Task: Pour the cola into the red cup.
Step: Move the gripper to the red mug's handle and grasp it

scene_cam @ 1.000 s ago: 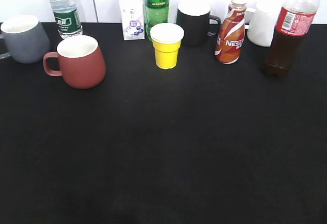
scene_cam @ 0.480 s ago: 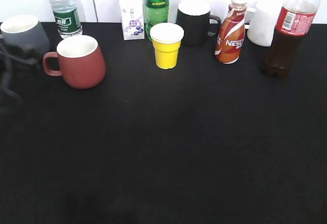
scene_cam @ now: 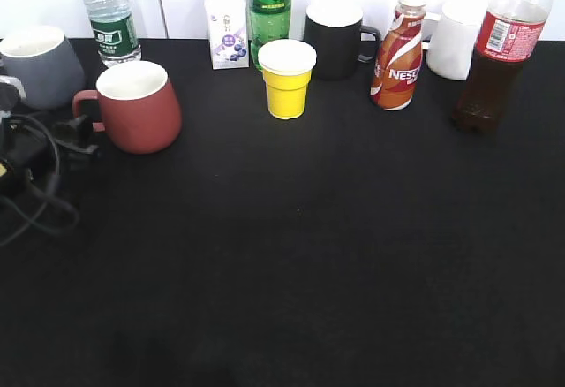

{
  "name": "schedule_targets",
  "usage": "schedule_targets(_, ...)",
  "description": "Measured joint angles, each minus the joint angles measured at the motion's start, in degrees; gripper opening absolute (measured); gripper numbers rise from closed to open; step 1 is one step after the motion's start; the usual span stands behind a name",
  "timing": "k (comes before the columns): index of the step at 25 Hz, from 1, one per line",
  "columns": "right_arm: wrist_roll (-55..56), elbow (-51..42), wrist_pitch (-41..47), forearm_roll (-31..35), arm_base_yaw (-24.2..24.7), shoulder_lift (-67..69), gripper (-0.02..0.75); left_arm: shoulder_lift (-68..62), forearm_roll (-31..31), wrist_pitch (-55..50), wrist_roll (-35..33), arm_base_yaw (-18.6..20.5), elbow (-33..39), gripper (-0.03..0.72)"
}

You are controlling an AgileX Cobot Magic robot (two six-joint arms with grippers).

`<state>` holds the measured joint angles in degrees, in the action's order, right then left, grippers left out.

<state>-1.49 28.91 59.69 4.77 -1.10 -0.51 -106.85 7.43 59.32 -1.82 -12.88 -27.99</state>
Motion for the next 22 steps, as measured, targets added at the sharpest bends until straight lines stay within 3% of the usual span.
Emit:
schedule_targets(13,0.0,0.0,0.0,0.0,0.0,0.0,0.585,-7.7,-5.0,-1.0,0.0,2.6,-10.0,0.440)
schedule_targets(16,0.0,0.0,0.0,0.0,0.0,0.0,0.585,-10.4,-11.7,-1.4,0.0,5.2,-14.9,0.321)
schedule_targets(19,0.0,0.0,0.0,0.0,0.0,0.0,0.585,-11.1,-15.3,-1.7,0.6,5.6,-15.8,0.067)
schedule_targets(22,0.0,0.0,0.0,0.0,0.0,0.0,0.585,-10.7,-16.2,-1.9,3.0,5.8,-15.5,0.066)
